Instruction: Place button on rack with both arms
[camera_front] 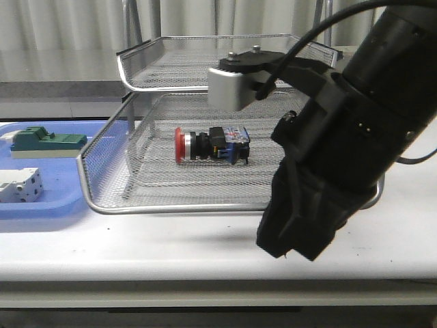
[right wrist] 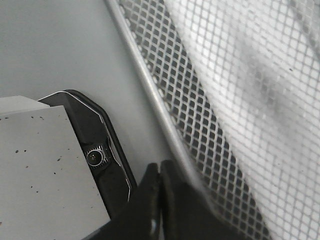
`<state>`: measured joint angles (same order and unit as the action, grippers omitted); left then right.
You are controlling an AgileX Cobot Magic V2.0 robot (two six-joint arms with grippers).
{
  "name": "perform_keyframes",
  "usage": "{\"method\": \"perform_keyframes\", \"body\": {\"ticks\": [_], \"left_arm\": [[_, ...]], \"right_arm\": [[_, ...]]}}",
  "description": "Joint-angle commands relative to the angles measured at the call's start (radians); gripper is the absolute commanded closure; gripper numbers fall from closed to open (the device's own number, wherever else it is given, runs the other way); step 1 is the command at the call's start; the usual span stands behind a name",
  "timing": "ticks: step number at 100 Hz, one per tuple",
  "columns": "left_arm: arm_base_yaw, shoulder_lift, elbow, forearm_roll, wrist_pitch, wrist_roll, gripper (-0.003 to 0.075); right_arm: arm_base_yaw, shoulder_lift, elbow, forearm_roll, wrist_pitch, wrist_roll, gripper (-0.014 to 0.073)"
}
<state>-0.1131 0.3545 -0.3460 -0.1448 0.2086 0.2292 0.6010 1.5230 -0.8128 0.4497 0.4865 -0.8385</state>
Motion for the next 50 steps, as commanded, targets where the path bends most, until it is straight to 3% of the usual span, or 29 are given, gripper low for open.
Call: {"method": "perform_keyframes", "body": {"ticks": [1, 28, 50], "left_arm": [[0.002, 0.007, -0.027, -0.013, -0.09, -0.01, 0.074], [0.002, 0.007, -0.027, -0.013, -0.09, -0.01, 0.074], [0.002, 0.007, -0.027, -0.013, -0.09, -0.01, 0.074]], "right_arm": [[-0.037, -0.03, -0.05, -0.017, -0.097, -0.008, 0.0663], [-0.126, -0.005, -0.137, -0.034, -0.092, -0.008, 0.0663], [-0.154, 0.128, -0.245, -0.06, -0.064, -0.008, 0.0663]]}}
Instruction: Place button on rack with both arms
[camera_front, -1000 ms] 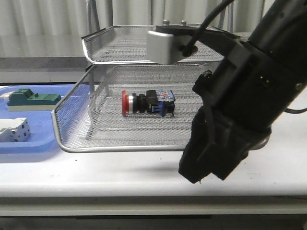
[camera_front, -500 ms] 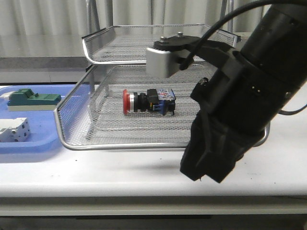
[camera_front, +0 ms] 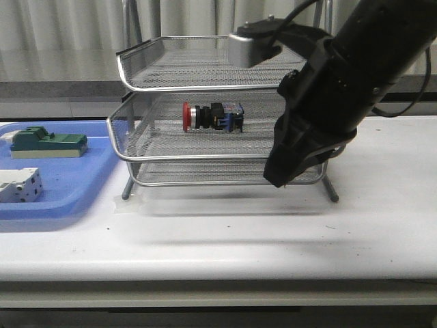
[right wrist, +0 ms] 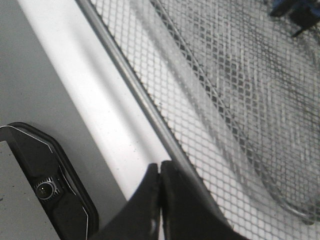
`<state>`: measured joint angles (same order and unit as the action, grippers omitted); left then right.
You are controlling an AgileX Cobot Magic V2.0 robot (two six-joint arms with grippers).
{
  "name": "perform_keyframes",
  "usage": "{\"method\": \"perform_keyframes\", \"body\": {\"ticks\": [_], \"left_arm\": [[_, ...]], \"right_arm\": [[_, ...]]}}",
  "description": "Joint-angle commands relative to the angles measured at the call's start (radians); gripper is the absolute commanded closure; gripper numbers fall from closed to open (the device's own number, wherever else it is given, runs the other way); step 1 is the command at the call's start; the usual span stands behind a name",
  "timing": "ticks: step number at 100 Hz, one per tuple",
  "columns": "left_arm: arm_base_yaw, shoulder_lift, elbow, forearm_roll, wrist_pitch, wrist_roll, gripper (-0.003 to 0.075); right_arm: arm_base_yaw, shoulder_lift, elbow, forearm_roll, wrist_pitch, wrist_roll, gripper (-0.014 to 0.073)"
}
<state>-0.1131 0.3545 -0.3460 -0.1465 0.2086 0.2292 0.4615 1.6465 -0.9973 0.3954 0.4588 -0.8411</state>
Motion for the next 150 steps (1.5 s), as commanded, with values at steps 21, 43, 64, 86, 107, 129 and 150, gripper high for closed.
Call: {"method": "perform_keyframes", "body": {"ticks": [21, 43, 64, 86, 107, 129, 150], "left_arm": [[0.002, 0.007, -0.027, -0.011, -0.09, -0.01, 0.074], [0.002, 0.007, -0.027, -0.011, -0.09, -0.01, 0.074], [0.002, 0.007, -0.027, -0.011, -0.09, -0.01, 0.074], [0.002, 0.007, -0.027, -0.011, -0.09, -0.01, 0.074], [0.002, 0.007, -0.027, -0.011, -0.09, -0.01, 0.074], [0.002, 0.007, -0.027, -0.011, -0.09, -0.01, 0.074], [0.002, 0.007, -0.027, -0.011, -0.09, -0.01, 0.074]], "right_arm": [[-0.017, 0.071, -0.154, -0.019, -0.032, -0.006, 0.0663], [-0.02, 0.079, -0.207, -0.019, 0.01, -0.005, 0.0663], [-0.02, 0.063, -0.21, -0.015, 0.154, 0.08, 0.066], [-0.02, -0.03, -0.208, -0.043, 0.218, 0.272, 0.0654], [-0.066, -0.165, -0.208, -0.187, 0.256, 0.479, 0.0654], [-0.175, -0.318, -0.192, -0.27, 0.316, 0.582, 0.0654], [-0.291, -0.512, -0.06, -0.275, 0.302, 0.6, 0.0654]]}}
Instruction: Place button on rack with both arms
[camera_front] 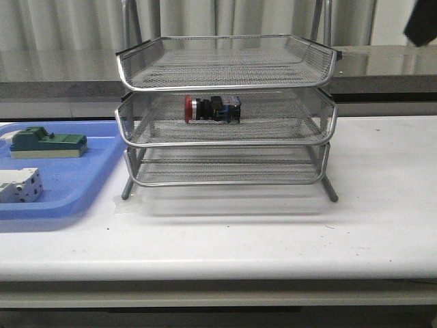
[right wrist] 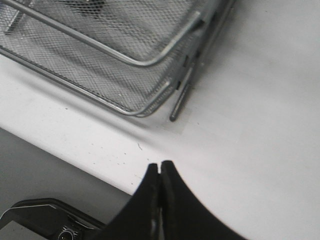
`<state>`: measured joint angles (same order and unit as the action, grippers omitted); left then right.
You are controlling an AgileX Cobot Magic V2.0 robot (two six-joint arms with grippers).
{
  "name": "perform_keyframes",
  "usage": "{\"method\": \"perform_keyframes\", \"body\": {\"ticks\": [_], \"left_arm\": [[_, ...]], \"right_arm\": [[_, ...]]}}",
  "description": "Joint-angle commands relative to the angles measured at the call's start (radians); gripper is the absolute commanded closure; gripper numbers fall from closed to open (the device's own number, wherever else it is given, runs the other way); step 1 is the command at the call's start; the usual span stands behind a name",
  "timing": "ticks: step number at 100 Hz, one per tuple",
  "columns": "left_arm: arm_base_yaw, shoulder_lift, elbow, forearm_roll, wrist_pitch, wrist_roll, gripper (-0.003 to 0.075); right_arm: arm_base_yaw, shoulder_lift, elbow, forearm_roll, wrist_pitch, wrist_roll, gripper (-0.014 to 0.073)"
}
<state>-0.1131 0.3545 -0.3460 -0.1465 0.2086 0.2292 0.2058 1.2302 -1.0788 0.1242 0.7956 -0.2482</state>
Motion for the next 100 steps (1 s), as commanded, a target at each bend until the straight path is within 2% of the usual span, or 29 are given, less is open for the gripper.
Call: {"method": "perform_keyframes", "body": {"ticks": [1, 29, 62, 81, 100], "left_arm": [[0.002, 0.007, -0.027, -0.011, -0.09, -0.01, 0.074], [0.002, 0.007, -0.027, -0.011, -0.09, -0.01, 0.074], [0.002, 0.007, -0.027, -0.011, -0.09, -0.01, 0.074], [0.002, 0.007, -0.027, -0.011, -0.09, -0.01, 0.074], [0.002, 0.007, -0.027, -0.011, -0.09, -0.01, 0.074]], "right_arm": [[-0.041, -0.103, 0.034, -0.003, -0.035, 0.007, 0.0654], [-0.133, -0.403, 0.259, -0.007, -0.057, 0.011, 0.0654], [-0.139, -0.76, 0.412, -0.007, -0.06, 0.024, 0.0654], [-0.139, -0.86, 0.419, -0.006, -0.018, 0.024, 0.0654], [-0.139, -0.868, 0.419, -0.006, -0.015, 0.024, 0.0654]]}}
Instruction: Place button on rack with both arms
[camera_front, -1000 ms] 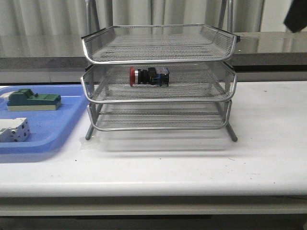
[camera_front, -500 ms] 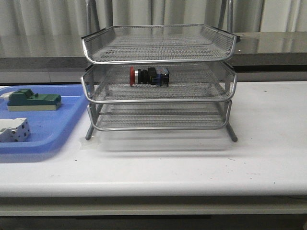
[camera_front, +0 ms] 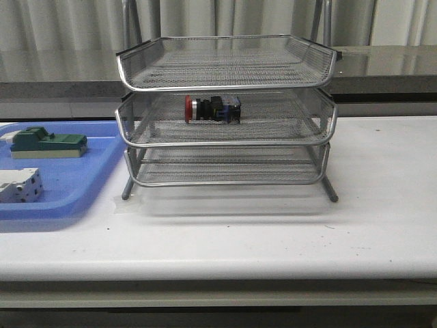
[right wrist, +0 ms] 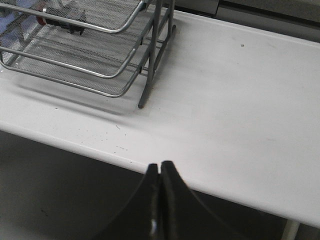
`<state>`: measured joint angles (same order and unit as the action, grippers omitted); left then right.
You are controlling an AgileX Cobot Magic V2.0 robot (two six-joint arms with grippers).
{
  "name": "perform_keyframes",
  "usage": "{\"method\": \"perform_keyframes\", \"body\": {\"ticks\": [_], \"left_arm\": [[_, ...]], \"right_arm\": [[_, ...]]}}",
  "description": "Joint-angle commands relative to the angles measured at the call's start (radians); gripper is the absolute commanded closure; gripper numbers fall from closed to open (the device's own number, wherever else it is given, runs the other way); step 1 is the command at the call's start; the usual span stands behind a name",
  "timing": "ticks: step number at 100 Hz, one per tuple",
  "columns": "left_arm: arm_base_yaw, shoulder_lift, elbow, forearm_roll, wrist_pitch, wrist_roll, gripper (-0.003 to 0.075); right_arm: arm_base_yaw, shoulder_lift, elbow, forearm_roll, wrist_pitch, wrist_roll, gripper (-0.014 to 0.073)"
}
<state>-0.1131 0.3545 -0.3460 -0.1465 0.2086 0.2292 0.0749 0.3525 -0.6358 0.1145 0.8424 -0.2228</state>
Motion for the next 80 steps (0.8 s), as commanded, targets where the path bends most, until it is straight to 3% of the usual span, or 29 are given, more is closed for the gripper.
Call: {"method": "perform_keyframes", "body": {"ticks": [1, 65, 80], "left_arm": [[0.002, 0.007, -0.027, -0.011, -0.09, -0.01, 0.074], [0.002, 0.007, -0.027, -0.011, -0.09, -0.01, 0.074], [0.002, 0.007, -0.027, -0.011, -0.09, -0.01, 0.074]], "right_arm": [[-0.009, 0.01, -0.024, 0.004, -0.062, -0.001, 0.0654], [-0.009, 0.007, -0.023, -0.01, -0.061, -0.001, 0.0654], [-0.009, -0.033, 0.01, -0.019, -0.132, -0.001, 0.0654]]}}
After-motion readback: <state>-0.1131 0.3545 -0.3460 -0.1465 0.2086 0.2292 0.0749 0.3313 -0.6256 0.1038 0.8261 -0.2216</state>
